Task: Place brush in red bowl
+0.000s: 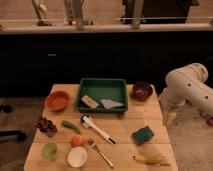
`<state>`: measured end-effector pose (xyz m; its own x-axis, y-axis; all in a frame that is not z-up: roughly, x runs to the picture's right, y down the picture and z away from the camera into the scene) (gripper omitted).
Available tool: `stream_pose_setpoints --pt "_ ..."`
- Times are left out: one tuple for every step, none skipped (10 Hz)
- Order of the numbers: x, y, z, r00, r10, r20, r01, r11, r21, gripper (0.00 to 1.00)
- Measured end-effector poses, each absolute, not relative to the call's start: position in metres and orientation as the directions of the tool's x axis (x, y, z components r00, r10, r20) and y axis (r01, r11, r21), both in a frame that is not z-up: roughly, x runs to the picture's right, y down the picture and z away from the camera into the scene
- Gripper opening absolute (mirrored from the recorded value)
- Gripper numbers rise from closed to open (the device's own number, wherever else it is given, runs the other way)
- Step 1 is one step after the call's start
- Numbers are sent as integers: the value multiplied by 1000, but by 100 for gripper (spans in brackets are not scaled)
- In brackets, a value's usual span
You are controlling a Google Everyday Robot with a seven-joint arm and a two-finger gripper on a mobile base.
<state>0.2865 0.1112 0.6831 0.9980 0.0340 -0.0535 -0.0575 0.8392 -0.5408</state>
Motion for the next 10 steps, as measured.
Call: stream_pose_setpoints --pt "286 111 683 998 34 -53 -57 839 -541 80" --pt "287 111 683 998 34 -53 -58 839 -541 80" --pt "287 111 683 998 34 -54 -58 839 -541 80" --pt "287 110 683 998 36 -54 -60 840 -540 80" --pt "284 109 678 995 78 -62 -99 846 -524 80" --pt "277 108 672 990 116 -75 -139 846 -515 80" --pt "259 107 668 983 168 -71 -180 842 -509 80" --pt "244 108 667 975 210 -69 -215 833 -510 80" --pt "222 114 667 960 270 -69 -266 814 -516 80" --pt "207 119 668 948 310 -68 -298 798 -524 80"
